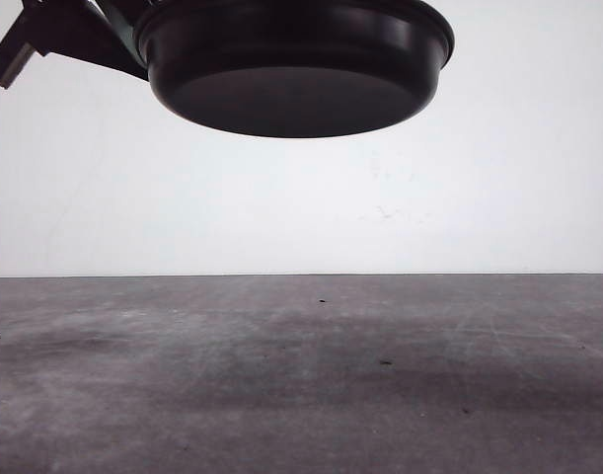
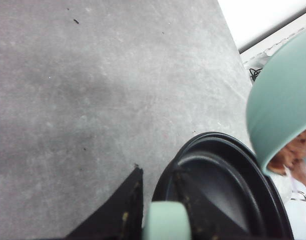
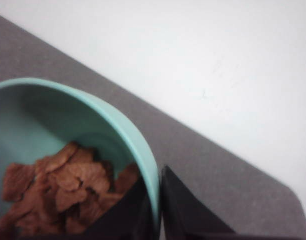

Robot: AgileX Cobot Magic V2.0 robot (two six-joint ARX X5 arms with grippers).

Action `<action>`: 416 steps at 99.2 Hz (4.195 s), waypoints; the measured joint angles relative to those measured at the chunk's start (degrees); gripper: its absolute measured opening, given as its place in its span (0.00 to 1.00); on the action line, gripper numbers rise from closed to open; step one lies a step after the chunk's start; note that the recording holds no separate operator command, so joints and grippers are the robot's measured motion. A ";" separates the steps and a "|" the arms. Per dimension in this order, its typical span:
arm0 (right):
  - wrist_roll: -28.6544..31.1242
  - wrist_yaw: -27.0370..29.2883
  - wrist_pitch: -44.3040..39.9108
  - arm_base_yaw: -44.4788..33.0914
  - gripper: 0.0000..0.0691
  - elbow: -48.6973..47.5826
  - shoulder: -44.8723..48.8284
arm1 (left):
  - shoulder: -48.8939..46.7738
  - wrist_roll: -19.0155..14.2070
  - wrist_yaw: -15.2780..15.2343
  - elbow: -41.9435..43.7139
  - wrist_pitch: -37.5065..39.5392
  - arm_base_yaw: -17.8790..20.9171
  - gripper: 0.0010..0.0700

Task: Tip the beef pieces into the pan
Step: 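Tilt the bowl with the right gripper, pouring cubes into the pan, then lower the empty bowl onto the table with the right gripper, then lower the filled pan onto the table with the left gripper and release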

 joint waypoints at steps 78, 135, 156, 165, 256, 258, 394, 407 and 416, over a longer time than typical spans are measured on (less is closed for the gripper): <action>-38.27 -1.81 28.04 2.25 0.02 -4.48 1.20 | 0.00 0.00 -0.02 0.00 1.31 2.29 0.06; -52.74 -7.56 40.89 2.51 0.02 -4.50 1.18 | 0.31 0.02 0.00 0.09 1.29 4.13 0.06; -54.34 -7.85 40.87 2.51 0.02 -4.50 1.18 | 0.33 0.04 -0.02 1.92 1.42 4.52 0.06; -54.27 -7.93 40.89 2.51 0.02 -4.50 1.18 | 0.33 0.07 0.00 1.99 1.38 4.52 0.06; 24.57 -54.29 -23.39 -51.25 0.02 -8.55 5.38 | 0.33 2.40 -0.04 1.99 0.92 4.52 0.06; 24.68 -54.97 -23.52 -51.78 0.02 -9.14 6.38 | 0.33 2.40 -0.02 1.99 0.92 4.52 0.06; 22.21 -57.24 -26.77 -49.55 0.01 -0.33 -25.97 | 23.71 3.19 -4.79 1.99 10.93 4.74 0.06; 21.86 -57.18 -31.17 -49.55 0.01 -0.33 -30.42 | 27.19 3.19 -4.76 2.01 15.52 4.74 0.06; 21.05 -56.28 -33.55 -49.55 0.01 -0.33 -32.63 | 29.29 3.17 -4.79 2.05 16.83 4.74 0.06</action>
